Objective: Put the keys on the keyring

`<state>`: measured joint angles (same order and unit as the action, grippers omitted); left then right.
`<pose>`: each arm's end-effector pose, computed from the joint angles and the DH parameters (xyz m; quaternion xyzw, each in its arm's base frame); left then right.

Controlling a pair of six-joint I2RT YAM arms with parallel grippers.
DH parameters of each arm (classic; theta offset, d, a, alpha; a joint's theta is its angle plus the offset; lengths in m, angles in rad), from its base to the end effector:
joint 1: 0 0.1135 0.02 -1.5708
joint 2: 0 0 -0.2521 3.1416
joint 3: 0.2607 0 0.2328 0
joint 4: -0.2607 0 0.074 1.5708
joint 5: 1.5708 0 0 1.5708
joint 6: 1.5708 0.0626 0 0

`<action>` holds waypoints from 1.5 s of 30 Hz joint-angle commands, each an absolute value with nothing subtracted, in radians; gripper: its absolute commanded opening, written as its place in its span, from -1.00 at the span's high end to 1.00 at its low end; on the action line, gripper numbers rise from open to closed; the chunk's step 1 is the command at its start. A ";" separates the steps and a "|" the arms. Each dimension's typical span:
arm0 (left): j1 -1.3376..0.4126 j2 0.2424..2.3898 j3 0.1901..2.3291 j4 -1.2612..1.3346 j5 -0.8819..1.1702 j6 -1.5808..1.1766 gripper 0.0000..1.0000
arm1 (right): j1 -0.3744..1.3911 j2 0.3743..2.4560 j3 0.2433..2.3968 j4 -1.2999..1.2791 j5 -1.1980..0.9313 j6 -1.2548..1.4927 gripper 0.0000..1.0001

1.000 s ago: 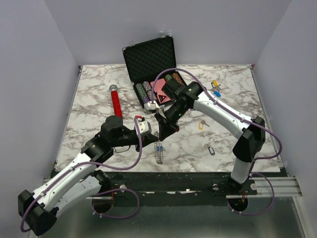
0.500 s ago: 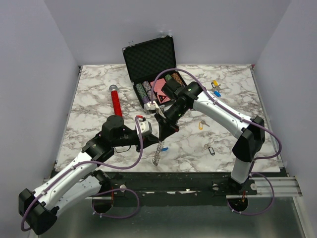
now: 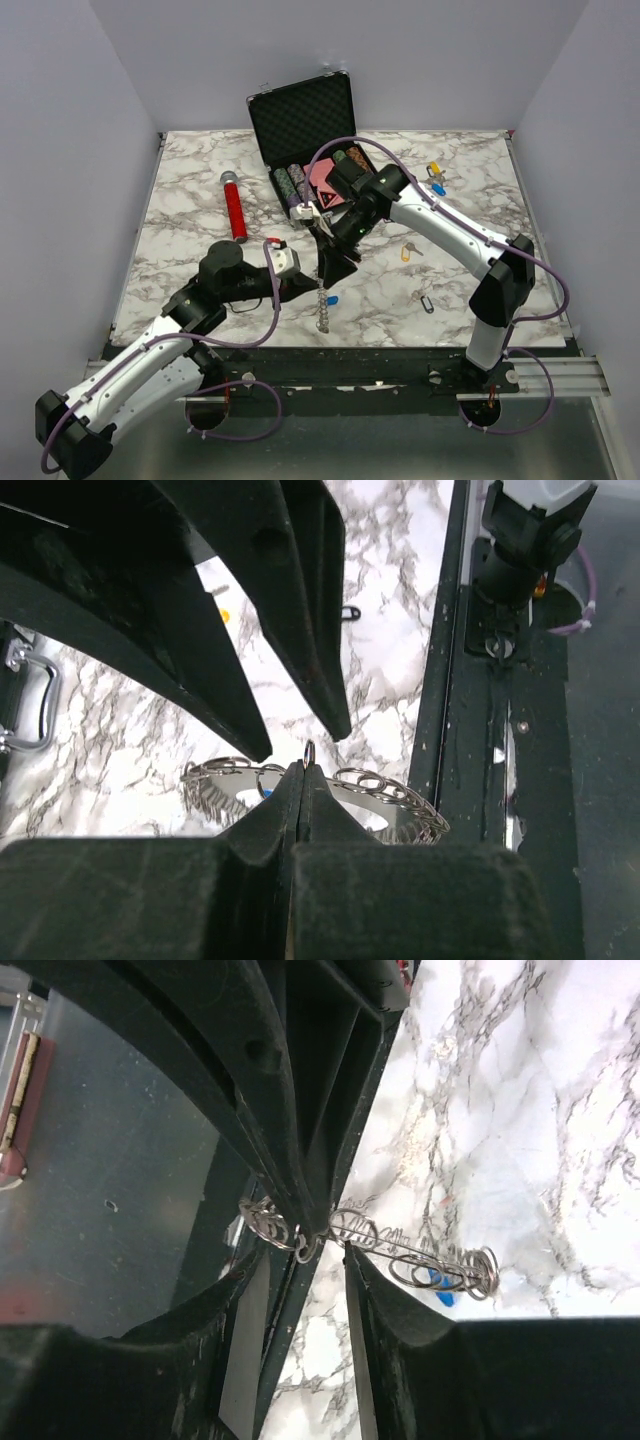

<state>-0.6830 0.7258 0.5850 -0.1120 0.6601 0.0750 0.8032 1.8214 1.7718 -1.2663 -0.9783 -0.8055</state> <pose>0.1170 -0.1447 0.2778 0.4611 0.6214 -0.4179 0.4760 0.1971 0.2790 0.3011 -0.6722 0.5643 0.4659 0.1127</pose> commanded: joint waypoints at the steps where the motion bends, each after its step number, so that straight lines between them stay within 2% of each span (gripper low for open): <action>1: -0.667 0.647 0.517 0.061 0.641 -0.030 1.00 | 0.785 1.786 1.807 -1.233 -0.992 -0.785 0.07; 8: -0.660 0.584 0.379 0.306 0.594 -0.219 1.00 | 0.762 1.761 1.767 -1.224 -1.048 -0.833 0.06; 15: -0.657 0.549 0.305 0.423 0.552 -0.348 1.00 | 0.762 1.749 1.707 -1.227 -1.129 -0.937 0.06; 22: -0.655 0.519 0.282 0.437 0.512 -0.402 1.00 | 0.762 1.755 1.694 -1.210 -1.147 -0.924 0.07; 34: -0.655 0.535 0.291 0.431 0.485 -0.425 1.00 | 0.761 1.778 1.697 -1.178 -1.193 -0.868 0.29; 45: -0.657 0.543 0.291 0.442 0.474 -0.428 1.00 | 0.765 1.787 1.681 -1.106 -1.147 -0.761 0.45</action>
